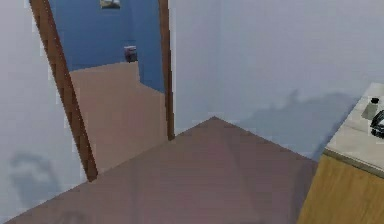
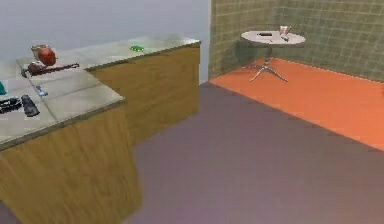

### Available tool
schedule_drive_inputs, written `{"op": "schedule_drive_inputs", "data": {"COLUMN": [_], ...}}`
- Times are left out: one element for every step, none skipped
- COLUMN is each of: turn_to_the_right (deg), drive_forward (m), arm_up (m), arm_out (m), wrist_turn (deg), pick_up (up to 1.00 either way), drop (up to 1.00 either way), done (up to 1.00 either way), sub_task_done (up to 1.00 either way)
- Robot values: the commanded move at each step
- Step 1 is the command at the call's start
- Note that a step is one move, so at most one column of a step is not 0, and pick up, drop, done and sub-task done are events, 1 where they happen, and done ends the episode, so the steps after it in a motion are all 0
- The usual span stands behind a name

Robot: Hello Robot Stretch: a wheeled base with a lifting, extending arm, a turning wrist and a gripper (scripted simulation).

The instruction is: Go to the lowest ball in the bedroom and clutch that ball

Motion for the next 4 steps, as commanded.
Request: {"op": "schedule_drive_inputs", "data": {"turn_to_the_right": [0.0,-27.0,0.0,0.0], "drive_forward": [0.4,0.0,1.0,1.0], "arm_up": [0.0,0.0,0.0,0.0], "arm_out": [0.0,0.0,0.0,0.0], "wrist_turn": [0.0,0.0,0.0,0.0], "pick_up": [0.0,0.0,0.0,0.0], "drop": [0.0,0.0,0.0,0.0], "done": [0.0,0.0,0.0,0.0], "sub_task_done": [0.0,0.0,0.0,0.0]}}
